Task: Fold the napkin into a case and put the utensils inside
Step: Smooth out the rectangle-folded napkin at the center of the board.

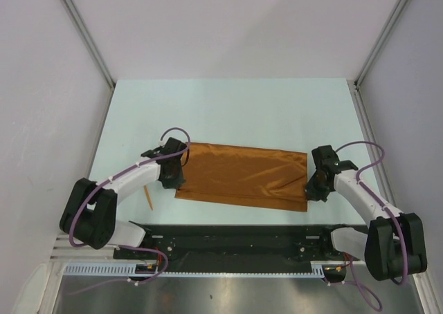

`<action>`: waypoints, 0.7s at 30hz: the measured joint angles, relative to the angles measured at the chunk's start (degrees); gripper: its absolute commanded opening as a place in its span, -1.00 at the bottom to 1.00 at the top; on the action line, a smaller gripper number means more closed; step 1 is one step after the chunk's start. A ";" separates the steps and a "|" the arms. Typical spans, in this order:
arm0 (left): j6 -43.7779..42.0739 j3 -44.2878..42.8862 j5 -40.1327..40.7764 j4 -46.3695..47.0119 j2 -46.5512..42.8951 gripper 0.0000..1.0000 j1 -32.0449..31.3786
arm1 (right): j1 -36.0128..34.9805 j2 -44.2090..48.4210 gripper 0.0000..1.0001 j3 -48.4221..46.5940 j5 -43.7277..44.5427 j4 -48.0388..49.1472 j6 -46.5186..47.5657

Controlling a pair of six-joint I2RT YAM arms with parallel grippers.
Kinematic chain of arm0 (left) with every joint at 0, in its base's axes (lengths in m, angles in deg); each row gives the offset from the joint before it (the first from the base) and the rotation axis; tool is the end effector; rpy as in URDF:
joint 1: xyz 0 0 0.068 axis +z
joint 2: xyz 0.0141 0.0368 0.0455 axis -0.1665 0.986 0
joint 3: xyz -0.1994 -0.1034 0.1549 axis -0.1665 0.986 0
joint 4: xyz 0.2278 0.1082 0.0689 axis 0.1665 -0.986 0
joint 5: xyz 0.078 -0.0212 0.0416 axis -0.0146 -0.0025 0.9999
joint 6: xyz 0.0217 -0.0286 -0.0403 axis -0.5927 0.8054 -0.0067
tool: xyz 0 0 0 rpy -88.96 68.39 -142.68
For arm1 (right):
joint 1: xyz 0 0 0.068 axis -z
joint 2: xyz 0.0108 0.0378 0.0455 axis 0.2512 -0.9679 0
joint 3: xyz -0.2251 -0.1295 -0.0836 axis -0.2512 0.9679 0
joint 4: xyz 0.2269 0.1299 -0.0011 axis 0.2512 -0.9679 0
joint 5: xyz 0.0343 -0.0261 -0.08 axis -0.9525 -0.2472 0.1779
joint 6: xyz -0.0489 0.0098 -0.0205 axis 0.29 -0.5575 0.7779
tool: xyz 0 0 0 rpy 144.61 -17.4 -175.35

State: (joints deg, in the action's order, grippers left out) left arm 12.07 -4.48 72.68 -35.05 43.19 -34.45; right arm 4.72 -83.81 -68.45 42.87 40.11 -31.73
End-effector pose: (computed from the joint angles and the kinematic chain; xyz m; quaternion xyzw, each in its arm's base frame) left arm 0.2153 -0.0933 0.1705 -0.0944 0.9811 -0.0025 0.1690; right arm 0.1781 0.0275 0.1796 0.2941 0.9464 0.0173 0.1325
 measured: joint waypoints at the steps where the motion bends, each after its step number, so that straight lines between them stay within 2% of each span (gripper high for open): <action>1: 0.00 0.09 -0.07 0.00 0.02 -0.99 -0.07 | -0.09 -0.33 -1.00 0.28 -0.02 0.28 -0.15; 21: 0.00 0.44 0.44 -0.44 -0.13 -1.00 -0.37 | -1.20 2.16 -1.00 4.02 -0.44 0.02 -2.75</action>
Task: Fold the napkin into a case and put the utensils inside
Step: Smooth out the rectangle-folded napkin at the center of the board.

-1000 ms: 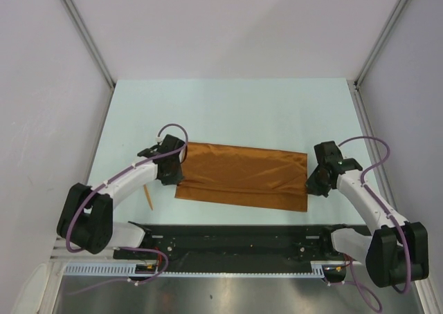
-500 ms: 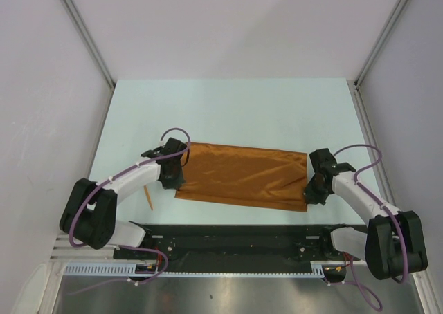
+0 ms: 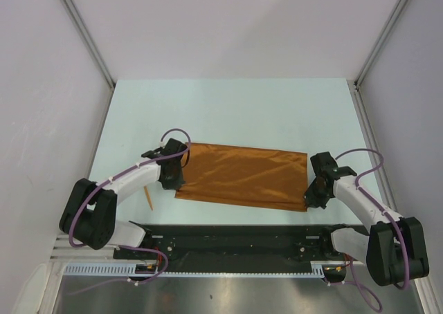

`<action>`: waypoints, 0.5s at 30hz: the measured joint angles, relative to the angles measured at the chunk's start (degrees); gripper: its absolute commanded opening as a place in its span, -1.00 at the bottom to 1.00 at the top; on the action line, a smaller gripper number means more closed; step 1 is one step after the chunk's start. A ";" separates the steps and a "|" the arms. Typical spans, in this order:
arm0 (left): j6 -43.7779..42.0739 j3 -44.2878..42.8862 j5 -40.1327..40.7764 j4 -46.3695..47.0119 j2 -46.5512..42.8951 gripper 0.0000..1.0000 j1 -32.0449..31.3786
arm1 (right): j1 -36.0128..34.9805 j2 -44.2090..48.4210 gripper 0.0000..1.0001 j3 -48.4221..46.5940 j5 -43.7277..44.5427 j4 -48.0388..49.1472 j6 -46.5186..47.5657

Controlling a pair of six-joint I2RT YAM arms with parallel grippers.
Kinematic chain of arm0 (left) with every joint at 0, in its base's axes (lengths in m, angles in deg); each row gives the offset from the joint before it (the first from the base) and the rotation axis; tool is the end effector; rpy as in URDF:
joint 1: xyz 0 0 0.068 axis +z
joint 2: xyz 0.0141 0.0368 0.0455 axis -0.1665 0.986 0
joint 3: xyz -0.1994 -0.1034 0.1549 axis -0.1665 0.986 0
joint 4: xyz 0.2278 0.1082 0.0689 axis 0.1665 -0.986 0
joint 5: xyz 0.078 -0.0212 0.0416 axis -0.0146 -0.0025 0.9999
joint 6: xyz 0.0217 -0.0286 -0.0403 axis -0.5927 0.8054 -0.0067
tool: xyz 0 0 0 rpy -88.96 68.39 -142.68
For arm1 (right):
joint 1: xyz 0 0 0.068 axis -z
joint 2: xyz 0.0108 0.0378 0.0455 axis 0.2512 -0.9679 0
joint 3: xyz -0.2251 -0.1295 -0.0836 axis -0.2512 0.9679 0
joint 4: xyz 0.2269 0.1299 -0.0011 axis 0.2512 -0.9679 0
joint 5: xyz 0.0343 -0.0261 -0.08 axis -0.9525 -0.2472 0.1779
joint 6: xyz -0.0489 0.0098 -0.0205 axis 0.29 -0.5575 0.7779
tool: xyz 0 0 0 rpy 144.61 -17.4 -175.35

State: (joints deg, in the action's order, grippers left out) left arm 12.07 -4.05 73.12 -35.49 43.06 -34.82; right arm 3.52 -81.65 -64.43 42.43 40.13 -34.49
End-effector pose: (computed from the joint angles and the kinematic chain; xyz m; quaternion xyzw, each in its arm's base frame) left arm 0.2126 -0.0934 0.1688 -0.0913 0.9820 0.0035 0.1653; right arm 0.1629 0.0287 0.1666 0.3065 0.9446 0.0175 0.1161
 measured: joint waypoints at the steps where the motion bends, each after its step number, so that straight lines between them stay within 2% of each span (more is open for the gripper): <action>1: 0.00 0.00 0.00 -0.02 0.00 -1.00 -0.07 | 0.00 -0.15 -1.00 0.28 0.00 -0.04 -0.04; 11: 0.09 -0.07 0.55 -2.69 -0.68 -0.99 -1.03 | -0.17 -1.11 -1.00 1.16 0.02 0.50 -0.33; 13: 0.11 -0.07 0.68 -3.21 -0.68 -0.92 -1.18 | -0.17 -1.11 -1.00 1.16 0.02 0.52 -0.33; 15: 0.11 -0.13 1.03 -3.50 -0.68 -0.72 -1.29 | -0.28 -1.11 -1.00 1.16 0.02 0.59 -0.33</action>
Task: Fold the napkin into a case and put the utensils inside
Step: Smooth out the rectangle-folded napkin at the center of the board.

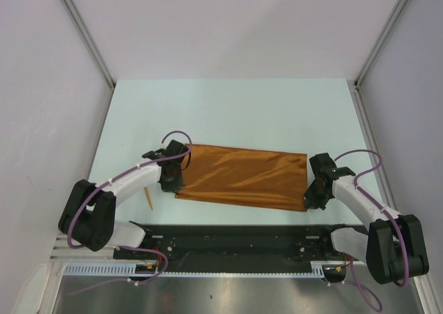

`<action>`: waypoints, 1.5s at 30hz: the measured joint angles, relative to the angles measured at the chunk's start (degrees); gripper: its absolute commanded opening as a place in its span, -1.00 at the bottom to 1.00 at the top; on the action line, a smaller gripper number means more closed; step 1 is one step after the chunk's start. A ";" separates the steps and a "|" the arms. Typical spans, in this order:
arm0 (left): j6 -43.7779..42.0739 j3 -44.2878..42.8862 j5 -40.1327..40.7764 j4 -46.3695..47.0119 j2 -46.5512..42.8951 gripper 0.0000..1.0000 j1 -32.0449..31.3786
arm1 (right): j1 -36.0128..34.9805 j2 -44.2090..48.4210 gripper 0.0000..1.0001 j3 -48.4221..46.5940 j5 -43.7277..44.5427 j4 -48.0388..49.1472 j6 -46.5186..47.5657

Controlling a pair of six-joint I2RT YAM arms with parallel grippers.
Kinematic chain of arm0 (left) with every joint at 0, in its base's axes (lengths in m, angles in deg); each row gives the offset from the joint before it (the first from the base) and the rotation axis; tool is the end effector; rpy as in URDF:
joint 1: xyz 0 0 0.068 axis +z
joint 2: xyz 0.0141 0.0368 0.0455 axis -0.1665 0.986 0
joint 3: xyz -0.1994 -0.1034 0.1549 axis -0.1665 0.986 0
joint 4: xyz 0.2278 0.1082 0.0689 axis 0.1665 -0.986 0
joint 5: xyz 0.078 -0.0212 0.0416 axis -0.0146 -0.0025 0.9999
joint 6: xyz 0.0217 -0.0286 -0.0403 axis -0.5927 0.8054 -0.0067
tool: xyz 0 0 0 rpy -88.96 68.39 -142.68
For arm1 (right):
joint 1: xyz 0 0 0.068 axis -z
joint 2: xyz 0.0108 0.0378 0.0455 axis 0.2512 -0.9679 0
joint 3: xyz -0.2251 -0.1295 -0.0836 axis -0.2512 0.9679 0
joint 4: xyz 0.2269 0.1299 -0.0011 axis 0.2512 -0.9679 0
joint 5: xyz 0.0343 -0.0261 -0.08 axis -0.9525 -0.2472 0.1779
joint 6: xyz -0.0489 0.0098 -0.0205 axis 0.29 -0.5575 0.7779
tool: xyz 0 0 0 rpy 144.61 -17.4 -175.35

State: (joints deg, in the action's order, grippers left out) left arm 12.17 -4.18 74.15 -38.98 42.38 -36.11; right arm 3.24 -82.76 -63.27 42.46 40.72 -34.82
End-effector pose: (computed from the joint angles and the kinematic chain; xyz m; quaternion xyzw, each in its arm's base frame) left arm 0.2048 -0.0946 0.1703 -0.0803 0.9852 0.0212 0.1500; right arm 0.1611 0.0291 0.1587 0.3068 0.9461 0.0108 0.1034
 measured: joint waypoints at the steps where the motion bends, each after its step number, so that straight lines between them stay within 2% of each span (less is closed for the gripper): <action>1: 0.07 -0.13 0.28 -0.22 0.02 -0.63 -0.04 | -0.07 0.00 -1.00 0.00 0.00 0.04 -0.02; 2: 0.09 -0.37 0.72 -0.48 0.04 -0.52 -0.09 | -0.13 -0.04 -1.00 0.00 0.00 0.07 -0.02; 3: 0.13 -0.61 1.46 -0.83 0.07 -0.30 -0.09 | -0.15 -0.04 -1.00 0.00 0.02 0.07 0.00; 6: 0.28 -0.79 3.19 -1.11 0.04 -0.22 -0.09 | -0.17 -0.07 -1.00 0.00 0.04 0.07 -0.02; 11: 0.46 -0.83 4.39 -1.20 -0.74 -0.22 -0.11 | -0.26 -0.07 -1.00 0.00 0.15 0.07 -0.09; 15: 0.44 -0.98 3.85 -1.22 -3.43 -0.36 -0.17 | -0.35 -0.07 -0.95 0.00 0.24 0.07 -0.13; 20: 0.92 -0.85 0.96 -0.94 -4.85 -0.42 -0.55 | -0.35 -0.07 -0.59 0.00 0.24 0.09 -0.15; 23: 1.57 0.07 -0.35 -0.20 -4.57 -0.46 -0.68 | -0.52 0.15 -0.18 0.00 0.55 -0.31 -0.70; 24: 1.68 0.26 -0.68 -0.04 -4.11 -0.47 -0.70 | -0.72 0.46 0.06 -0.09 0.87 -0.96 -0.92; 26: 2.01 0.33 -0.46 0.44 -2.27 -0.49 -0.72 | -1.31 1.33 0.08 -0.59 1.88 -2.40 -1.53; 30: 2.05 0.33 1.29 1.27 1.51 -0.47 -0.72 | -2.91 4.50 -0.05 -3.23 3.50 -4.94 -1.42; 31: 2.03 0.33 1.73 1.25 1.64 -0.43 -0.85 | -3.17 5.62 -0.06 -4.11 3.48 -4.96 -1.40; 35: 1.64 0.09 3.50 0.68 -0.76 -0.04 -2.49 | -3.61 5.99 -0.07 -5.20 3.43 -4.22 0.07; 37: 1.01 -0.26 3.39 0.81 -4.52 0.01 -3.28 | -3.15 5.66 -0.12 -5.95 2.86 -1.38 2.40; 40: -0.07 -1.57 0.70 4.48 -10.54 -0.09 -3.41 | 0.76 2.89 -0.16 -8.72 -1.97 5.38 6.05; 41: -0.11 -2.58 -0.96 6.36 -11.23 -0.31 -3.13 | 2.27 0.85 -0.20 -10.03 -4.17 8.79 7.50; 43: 0.13 -5.16 -4.59 10.91 -9.86 -0.60 -2.49 | 4.57 -4.35 -0.32 -12.79 -8.00 15.74 10.03; 45: 0.46 -8.98 -8.83 16.55 -4.26 -0.71 -1.51 | 6.27 -9.75 -0.50 -14.84 -12.39 23.04 12.24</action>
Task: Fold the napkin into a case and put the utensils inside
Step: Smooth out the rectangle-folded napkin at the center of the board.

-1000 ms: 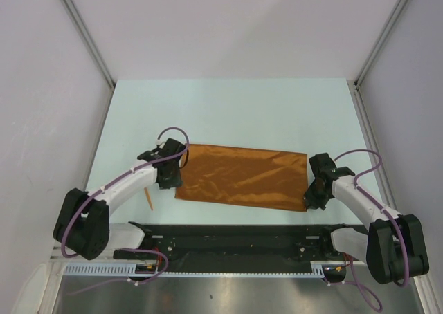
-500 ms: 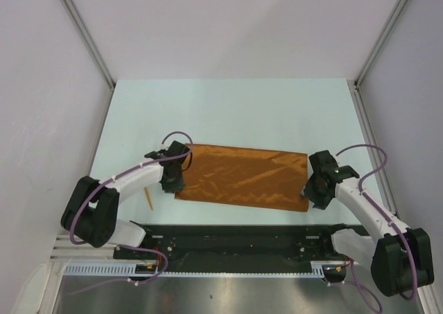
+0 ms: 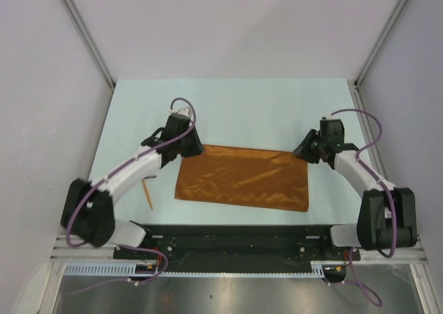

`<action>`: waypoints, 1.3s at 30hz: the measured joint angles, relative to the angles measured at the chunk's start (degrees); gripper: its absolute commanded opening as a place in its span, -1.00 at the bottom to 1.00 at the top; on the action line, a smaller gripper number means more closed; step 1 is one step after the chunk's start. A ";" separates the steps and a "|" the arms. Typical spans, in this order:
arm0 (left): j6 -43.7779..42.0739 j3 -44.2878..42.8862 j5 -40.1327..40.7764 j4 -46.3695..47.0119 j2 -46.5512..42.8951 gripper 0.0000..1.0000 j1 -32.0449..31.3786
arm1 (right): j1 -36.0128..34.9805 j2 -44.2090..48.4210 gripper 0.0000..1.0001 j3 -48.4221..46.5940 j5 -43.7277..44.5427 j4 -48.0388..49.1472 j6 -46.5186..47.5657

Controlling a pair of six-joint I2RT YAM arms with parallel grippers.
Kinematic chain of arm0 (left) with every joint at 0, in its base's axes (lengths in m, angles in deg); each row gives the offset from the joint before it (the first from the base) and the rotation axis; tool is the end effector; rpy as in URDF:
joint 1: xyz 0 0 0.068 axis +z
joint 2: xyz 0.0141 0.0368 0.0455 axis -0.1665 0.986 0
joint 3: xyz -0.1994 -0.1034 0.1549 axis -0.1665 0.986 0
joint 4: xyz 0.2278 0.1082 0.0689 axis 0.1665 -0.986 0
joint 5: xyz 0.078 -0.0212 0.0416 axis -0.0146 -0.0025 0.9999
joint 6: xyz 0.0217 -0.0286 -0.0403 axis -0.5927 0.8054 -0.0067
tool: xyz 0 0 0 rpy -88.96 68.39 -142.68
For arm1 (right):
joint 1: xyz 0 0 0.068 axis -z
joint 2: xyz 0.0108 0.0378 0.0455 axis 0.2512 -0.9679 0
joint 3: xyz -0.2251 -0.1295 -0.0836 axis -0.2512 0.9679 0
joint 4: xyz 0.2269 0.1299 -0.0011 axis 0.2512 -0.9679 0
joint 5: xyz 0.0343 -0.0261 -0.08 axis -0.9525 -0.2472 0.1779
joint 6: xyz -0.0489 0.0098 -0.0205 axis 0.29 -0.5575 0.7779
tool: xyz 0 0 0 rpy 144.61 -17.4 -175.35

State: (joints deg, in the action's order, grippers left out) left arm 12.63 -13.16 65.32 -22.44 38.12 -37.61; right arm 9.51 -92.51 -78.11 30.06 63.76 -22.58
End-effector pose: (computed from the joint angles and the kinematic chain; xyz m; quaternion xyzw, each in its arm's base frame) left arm 0.2406 -0.1265 0.2479 -0.0632 0.9267 -0.1790 0.3244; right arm 0.2589 0.0275 0.2187 0.2178 0.9149 0.1727 0.2928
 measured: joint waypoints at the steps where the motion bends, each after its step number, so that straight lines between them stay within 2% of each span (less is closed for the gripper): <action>1: 0.00 -2.73 -2.58 2.78 4.26 -0.74 0.85 | 0.66 -2.23 -0.55 -0.35 -2.36 3.28 0.98; 4: 0.68 -8.31 -7.43 7.87 15.50 -0.74 3.74 | 3.74 -8.57 -0.68 -0.92 -9.55 10.47 2.56; 5: 0.92 -9.81 -8.50 8.83 18.78 -0.75 4.76 | 4.92 -10.64 -0.87 -1.05 -11.39 12.31 3.06; 6: 1.01 -10.91 -9.05 9.05 21.03 -0.77 5.55 | 6.08 -13.05 -0.89 -1.29 -13.31 14.01 3.43; 11: 0.85 -19.69 -9.86 7.32 32.83 -0.80 8.68 | 8.52 -20.55 -0.88 -2.75 -18.43 17.59 5.11; 19: -2.25 -26.71 -7.74 3.13 41.13 -0.72 11.17 | 9.97 -26.64 -0.78 -4.24 -18.67 18.93 8.52; 26: -7.65 -30.34 -3.08 -0.24 41.66 -0.53 11.76 | 9.68 -26.77 -0.55 -7.74 -13.68 17.40 11.10; 34: -8.09 -24.68 -4.39 0.48 32.15 -0.60 9.92 | 6.88 -16.87 -0.46 -7.93 -10.21 10.73 11.80; 39: -7.28 -21.70 -5.95 0.83 32.22 -0.67 10.86 | 7.23 -14.10 -0.51 -6.58 -11.10 11.23 11.67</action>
State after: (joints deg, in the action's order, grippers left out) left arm 5.36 -34.87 59.37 -21.61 70.33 -26.75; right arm 16.74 -106.61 -84.69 18.96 74.99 -10.90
